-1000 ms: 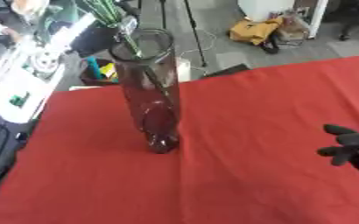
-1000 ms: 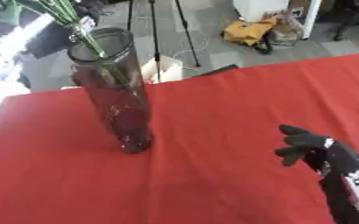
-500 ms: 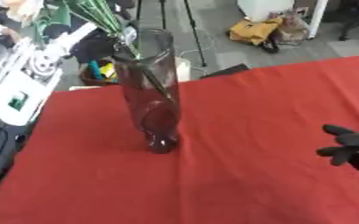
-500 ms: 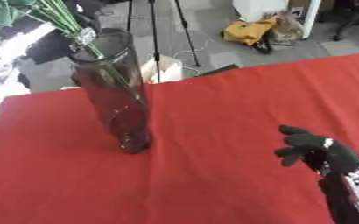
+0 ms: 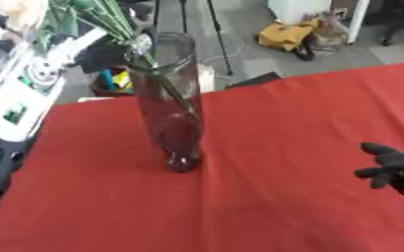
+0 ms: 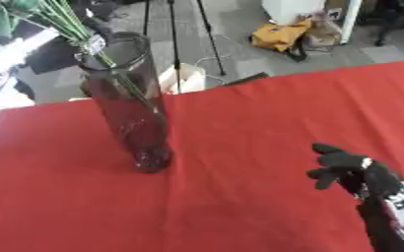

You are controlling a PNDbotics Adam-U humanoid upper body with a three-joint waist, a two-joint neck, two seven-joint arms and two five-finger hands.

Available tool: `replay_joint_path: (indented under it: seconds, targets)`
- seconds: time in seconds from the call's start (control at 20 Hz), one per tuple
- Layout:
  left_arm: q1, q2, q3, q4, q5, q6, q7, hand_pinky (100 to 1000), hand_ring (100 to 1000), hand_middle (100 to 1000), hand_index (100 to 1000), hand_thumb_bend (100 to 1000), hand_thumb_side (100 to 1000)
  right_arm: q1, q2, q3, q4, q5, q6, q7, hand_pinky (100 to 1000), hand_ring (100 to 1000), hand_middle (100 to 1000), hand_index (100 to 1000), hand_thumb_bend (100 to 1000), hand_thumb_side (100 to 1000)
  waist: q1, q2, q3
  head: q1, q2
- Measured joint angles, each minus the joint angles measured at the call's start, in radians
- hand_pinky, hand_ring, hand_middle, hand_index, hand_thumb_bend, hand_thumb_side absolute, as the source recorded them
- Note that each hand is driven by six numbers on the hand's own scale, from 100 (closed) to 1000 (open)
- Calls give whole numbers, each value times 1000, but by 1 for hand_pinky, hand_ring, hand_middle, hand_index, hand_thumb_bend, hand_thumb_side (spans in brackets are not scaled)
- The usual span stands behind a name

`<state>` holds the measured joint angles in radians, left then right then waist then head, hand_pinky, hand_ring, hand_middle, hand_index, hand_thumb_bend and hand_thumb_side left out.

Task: Arrange flowers into the vase.

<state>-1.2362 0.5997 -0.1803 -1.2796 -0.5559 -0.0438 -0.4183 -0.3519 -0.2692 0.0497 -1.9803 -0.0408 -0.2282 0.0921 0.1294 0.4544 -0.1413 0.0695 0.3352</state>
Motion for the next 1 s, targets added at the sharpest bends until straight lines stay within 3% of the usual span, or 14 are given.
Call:
replay_joint_path:
  seconds: [0.4, 0.8, 1.0]
  targets:
    - [15, 21, 0, -7, 28, -29, -97, 873, 918, 932, 1000, 100, 1000, 0, 0, 0, 0, -1, 2, -3, 701, 882, 463, 726, 100, 1000, 0, -5, 5, 0, 16]
    - [27, 34, 0, -16, 30, -46, -116, 886, 923, 939, 1000, 100, 1000, 1, 0, 0, 0, -2, 2, -3, 702, 883, 463, 727, 100, 1000, -2, -9, 9, 0, 22]
    - [34, 42, 0, -19, 28, -55, -106, 900, 928, 947, 1000, 141, 1000, 4, 0, 0, 0, -3, 2, -3, 702, 884, 463, 727, 100, 1000, -6, -9, 14, -1, 25]
